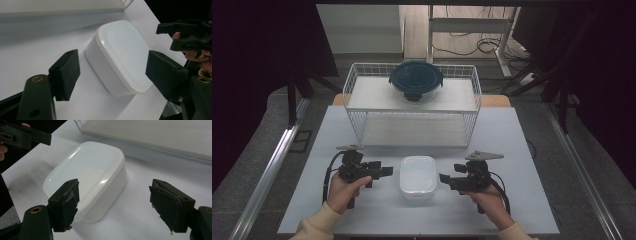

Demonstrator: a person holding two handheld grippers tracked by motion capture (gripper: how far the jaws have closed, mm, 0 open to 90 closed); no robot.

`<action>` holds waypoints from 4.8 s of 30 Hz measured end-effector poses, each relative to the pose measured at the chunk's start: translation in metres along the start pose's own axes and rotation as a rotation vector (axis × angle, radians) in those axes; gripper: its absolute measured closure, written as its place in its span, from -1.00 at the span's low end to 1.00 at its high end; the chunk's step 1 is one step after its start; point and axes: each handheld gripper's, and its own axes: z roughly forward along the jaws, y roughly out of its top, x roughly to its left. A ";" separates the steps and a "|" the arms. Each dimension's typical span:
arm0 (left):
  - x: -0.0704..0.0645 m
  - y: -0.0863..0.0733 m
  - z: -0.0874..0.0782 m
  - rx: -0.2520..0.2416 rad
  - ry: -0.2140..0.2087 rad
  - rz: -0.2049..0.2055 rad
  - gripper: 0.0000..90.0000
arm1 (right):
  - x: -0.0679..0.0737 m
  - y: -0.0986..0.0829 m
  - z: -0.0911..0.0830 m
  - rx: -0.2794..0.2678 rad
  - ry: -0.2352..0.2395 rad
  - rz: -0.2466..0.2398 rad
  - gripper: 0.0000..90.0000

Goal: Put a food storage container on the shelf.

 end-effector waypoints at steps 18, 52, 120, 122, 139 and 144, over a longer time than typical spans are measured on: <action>0.006 0.003 0.025 0.032 -0.098 -0.131 -0.14 | -0.004 0.018 0.034 0.075 0.108 0.166 -0.18; -0.002 -0.015 0.029 0.021 -0.169 -0.176 0.76 | -0.001 -0.001 0.023 0.042 0.140 0.312 0.66; -0.090 0.060 -0.076 -0.226 -0.123 0.226 0.79 | 0.066 0.096 -0.065 -0.243 0.146 -0.066 0.74; -0.095 0.068 -0.081 -0.240 -0.116 0.236 0.79 | 0.069 0.107 -0.070 -0.247 0.145 -0.080 0.74; -0.099 0.147 -0.099 -0.256 -0.124 0.263 0.79 | 0.065 0.182 -0.085 -0.287 0.130 -0.098 0.74; -0.097 0.178 -0.105 -0.258 -0.128 0.268 0.79 | 0.064 0.211 -0.089 -0.294 0.123 -0.107 0.74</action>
